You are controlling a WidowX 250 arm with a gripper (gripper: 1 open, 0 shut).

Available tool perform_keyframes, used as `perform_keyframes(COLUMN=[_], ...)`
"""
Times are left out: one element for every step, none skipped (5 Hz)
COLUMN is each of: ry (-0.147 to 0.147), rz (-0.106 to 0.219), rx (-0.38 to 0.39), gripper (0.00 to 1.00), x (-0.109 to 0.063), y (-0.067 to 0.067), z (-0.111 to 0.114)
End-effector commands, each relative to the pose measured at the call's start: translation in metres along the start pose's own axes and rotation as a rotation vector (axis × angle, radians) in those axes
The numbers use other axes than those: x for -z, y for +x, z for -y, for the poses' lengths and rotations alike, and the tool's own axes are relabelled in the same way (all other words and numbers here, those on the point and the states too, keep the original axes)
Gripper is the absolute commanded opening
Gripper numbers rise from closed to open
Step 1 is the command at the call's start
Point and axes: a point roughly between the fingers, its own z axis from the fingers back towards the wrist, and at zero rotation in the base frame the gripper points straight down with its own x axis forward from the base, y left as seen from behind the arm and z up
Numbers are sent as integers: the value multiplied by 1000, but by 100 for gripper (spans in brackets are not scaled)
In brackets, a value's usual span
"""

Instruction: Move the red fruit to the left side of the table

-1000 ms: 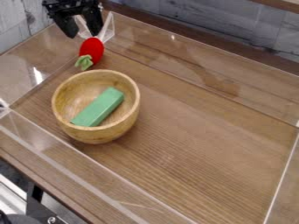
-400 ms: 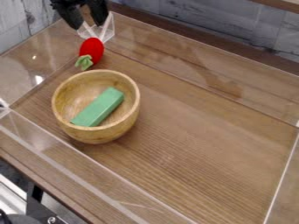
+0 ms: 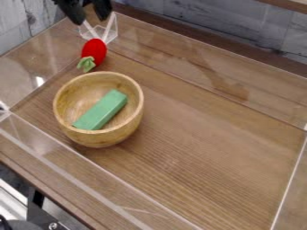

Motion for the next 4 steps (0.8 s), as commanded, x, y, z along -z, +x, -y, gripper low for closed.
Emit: perform_keyframes(ry=[33,42,43,39], rz=[85,86,80,71], rx=[29,15,11,12], gripper=[100,0,0,0], x=[-30,-26,-12,3], y=[12,18,28,37], z=[7,-2,6,21])
